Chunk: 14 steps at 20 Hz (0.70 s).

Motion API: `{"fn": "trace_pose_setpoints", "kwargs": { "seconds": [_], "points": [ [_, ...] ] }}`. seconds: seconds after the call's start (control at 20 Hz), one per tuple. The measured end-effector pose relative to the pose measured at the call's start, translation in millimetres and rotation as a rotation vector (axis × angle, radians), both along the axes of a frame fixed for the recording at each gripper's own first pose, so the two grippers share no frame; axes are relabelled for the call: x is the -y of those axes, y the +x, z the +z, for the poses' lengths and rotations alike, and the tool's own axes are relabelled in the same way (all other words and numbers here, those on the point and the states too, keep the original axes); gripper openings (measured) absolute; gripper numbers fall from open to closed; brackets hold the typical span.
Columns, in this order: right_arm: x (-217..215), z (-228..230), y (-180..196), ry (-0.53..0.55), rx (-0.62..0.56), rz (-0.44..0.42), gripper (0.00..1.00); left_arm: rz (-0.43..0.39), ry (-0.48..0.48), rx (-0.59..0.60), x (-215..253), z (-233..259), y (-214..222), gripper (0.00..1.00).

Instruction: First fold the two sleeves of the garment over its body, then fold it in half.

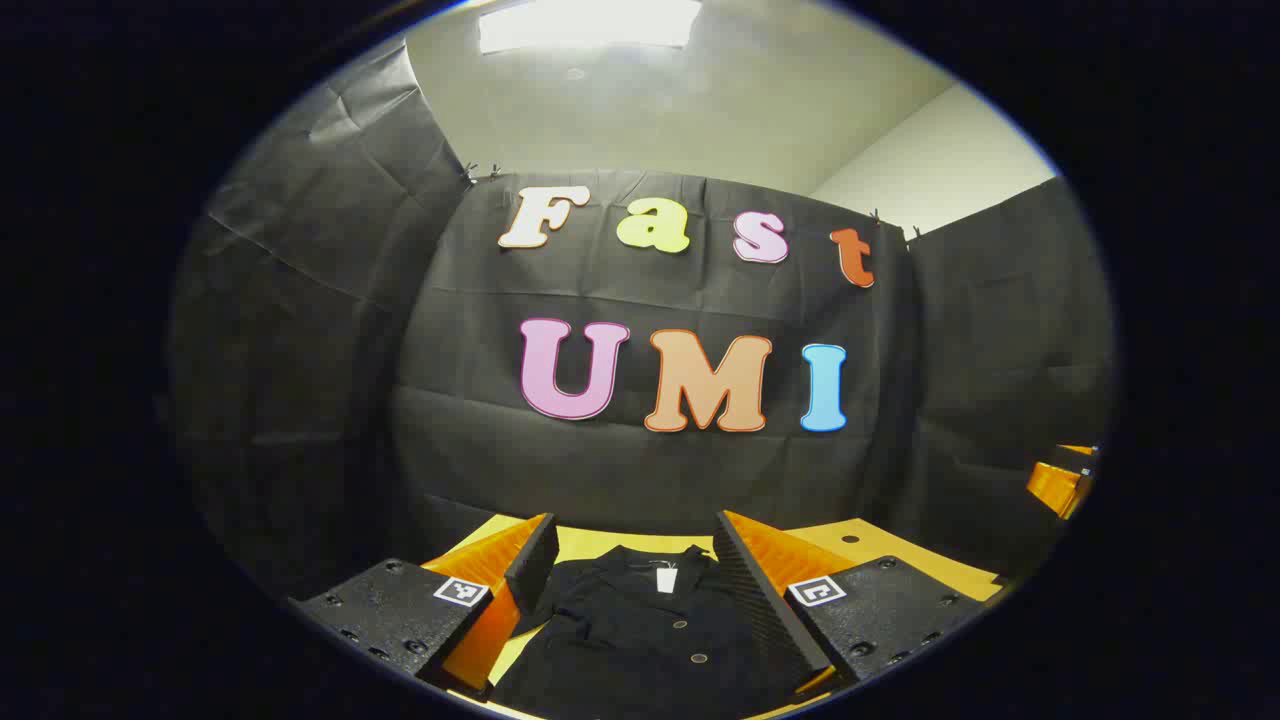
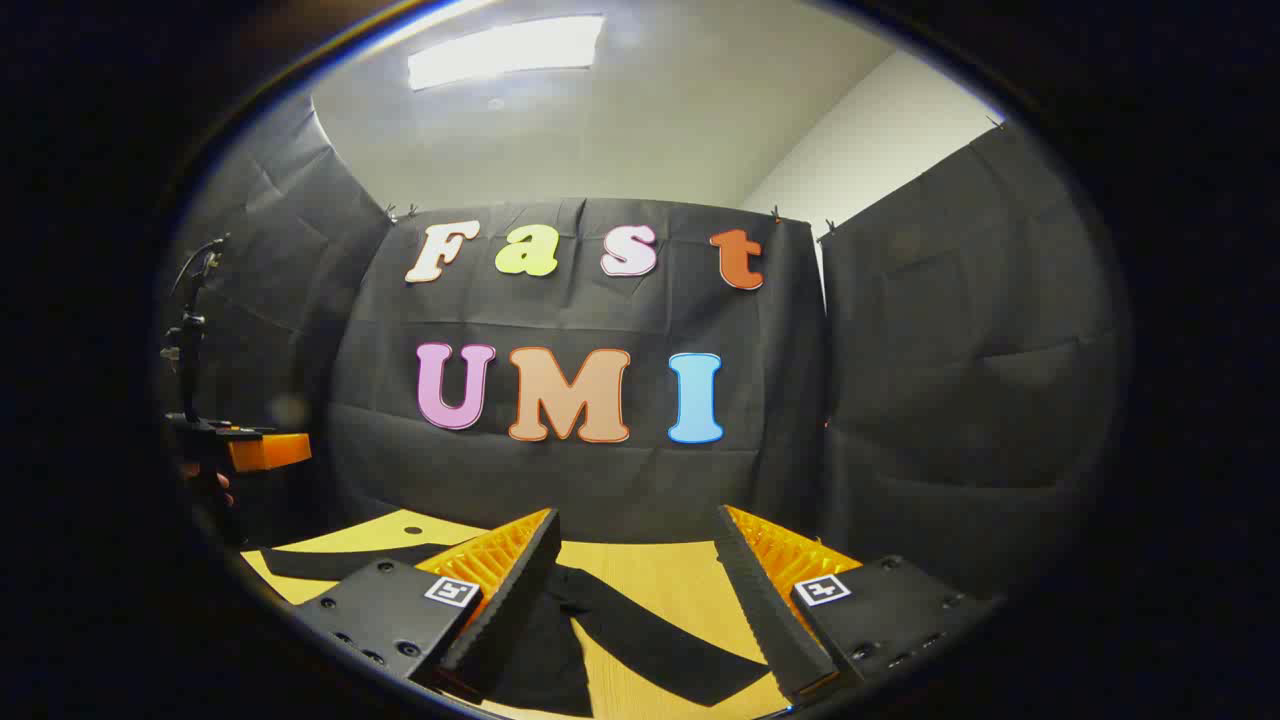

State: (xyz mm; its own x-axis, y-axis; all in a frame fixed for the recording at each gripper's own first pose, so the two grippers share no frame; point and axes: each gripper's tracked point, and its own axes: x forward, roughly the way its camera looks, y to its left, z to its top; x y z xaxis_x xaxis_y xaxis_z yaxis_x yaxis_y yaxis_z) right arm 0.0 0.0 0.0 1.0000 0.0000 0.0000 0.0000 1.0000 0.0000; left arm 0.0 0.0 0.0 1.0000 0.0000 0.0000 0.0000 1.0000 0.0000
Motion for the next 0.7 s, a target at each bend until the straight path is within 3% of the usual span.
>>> {"fn": "trace_pose_setpoints", "kwargs": {
  "seconds": [0.35, 0.7],
  "points": [
    [-5.0, 13.8, 1.4, -0.083, 0.054, 0.008, 1.00, 0.054, -0.022, -0.003, -16.6, -6.1, -0.2, 0.92],
    [-20.7, 12.3, 3.1, -0.076, 0.041, 0.078, 0.98, 0.088, 0.004, 0.003, -32.7, -3.4, -3.1, 0.92]
  ]
}}
